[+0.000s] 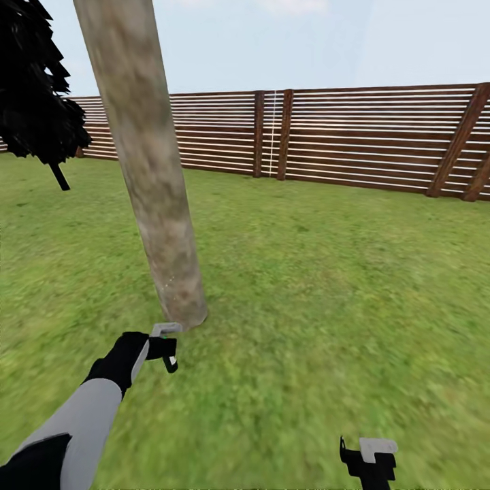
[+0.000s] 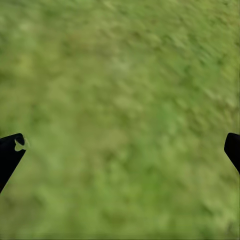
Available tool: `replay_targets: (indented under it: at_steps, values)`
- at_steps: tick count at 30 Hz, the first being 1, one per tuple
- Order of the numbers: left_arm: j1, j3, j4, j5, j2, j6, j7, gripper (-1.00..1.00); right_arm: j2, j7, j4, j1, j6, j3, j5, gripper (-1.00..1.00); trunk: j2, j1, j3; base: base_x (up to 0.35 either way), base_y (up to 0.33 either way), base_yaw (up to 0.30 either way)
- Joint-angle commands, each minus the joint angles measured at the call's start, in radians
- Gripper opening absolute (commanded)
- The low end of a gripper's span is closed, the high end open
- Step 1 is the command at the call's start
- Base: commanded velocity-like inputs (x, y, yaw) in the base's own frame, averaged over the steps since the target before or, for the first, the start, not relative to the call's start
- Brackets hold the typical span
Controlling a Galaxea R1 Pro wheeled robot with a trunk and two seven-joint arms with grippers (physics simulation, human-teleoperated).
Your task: In the garden, pick up the pesticide atomizer on the floor and spray pesticide onto both trees until each tree trunk is fully covered.
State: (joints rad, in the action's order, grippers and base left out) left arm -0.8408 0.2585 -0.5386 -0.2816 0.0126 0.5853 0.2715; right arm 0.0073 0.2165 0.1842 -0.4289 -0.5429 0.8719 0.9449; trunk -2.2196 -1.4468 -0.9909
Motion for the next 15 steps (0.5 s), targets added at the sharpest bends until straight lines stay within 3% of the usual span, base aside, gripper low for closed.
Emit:
replay_targets:
  at_steps: [1,6,8,10,12,13,15]
  values:
    - [-0.003,-0.008,-0.011,-0.011,0.001,0.012,0.009,-1.0,0.0,0.006,0.0,-0.001,-0.002,0.005,0.011,1.0,0.0,0.0,-0.001,-0.047,0.0,0.0]
    - [-0.016,-0.086,-0.165,-0.009,-0.003,0.141,0.011,-1.0,0.0,0.006,0.0,-0.001,-0.002,0.005,0.011,1.0,0.0,0.0,-0.002,-0.226,0.0,0.0]
    - [-0.022,-0.095,-0.196,-0.009,0.014,0.179,0.011,-1.0,-0.001,0.006,0.0,-0.001,-0.002,0.005,0.011,1.0,0.0,0.0,-0.002,-0.054,0.0,0.0]
    - [-0.035,-0.094,-0.208,-0.004,0.054,0.224,0.012,-1.0,-0.001,0.006,0.0,-0.001,-0.002,0.006,0.011,1.0,0.0,0.0,-0.002,-0.014,0.0,0.0]
    - [-0.038,-0.094,-0.211,0.0,0.072,0.237,0.024,-1.0,-0.001,0.006,0.0,-0.001,-0.002,0.006,0.011,1.0,0.0,0.0,-0.002,-0.005,0.0,0.0]
    - [-0.04,-0.096,-0.213,0.001,0.071,0.24,0.038,-1.0,-0.001,0.006,0.0,-0.001,-0.002,0.006,0.011,1.0,0.0,0.0,-0.002,-0.002,0.0,0.0]
    - [-0.058,-0.098,-0.215,0.001,0.036,0.244,0.066,-1.0,-0.001,0.006,0.0,-0.001,-0.002,0.005,0.011,1.0,0.0,0.0,-0.002,0.0,0.0,0.0]
